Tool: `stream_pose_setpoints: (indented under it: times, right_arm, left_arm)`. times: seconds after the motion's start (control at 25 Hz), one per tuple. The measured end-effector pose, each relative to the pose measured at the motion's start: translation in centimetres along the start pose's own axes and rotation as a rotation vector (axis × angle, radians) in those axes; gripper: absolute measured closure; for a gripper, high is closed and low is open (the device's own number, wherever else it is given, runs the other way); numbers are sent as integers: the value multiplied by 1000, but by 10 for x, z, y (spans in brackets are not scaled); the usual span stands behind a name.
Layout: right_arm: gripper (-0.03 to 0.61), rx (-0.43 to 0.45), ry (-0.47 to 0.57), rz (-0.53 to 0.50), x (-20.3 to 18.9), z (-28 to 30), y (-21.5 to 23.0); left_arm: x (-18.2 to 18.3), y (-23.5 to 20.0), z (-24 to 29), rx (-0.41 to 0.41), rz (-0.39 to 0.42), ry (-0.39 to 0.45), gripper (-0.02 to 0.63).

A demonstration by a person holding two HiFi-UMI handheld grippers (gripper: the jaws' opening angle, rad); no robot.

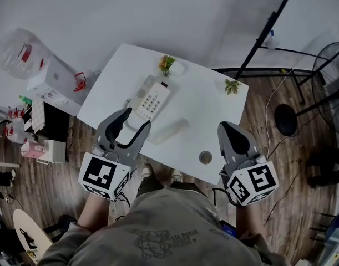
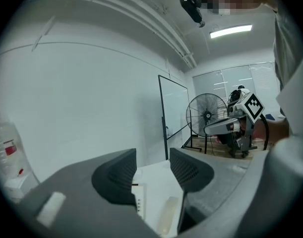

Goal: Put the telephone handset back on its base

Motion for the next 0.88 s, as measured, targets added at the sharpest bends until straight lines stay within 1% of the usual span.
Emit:
stream_pose_setpoints:
  times: [0.28,0.48,0.68,0.88]
  right_arm:
    - [549,-89,15,8,10,10,6]
    - [549,-168,27,15,17,24,0]
    - [549,-273,41,30,23,36,-9]
    - [549,-394,58,54,28,39,-28]
  left_arm:
    - [8,-16,23,-95,11,2,402]
    - [12,-38,34,-174,26,20,401]
    - [11,-60,46,-280,48,33,402]
    - [12,-80,51,-399,77,36,401]
Point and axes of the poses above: the fingertips, and each gripper's own axes: z forward along the fingers, y to its right, x out of its top, the point moved 2 cm from there along -z, backward along the fingers, and after that the axes turned 6 degrees about -x, right-handed, at the moved point
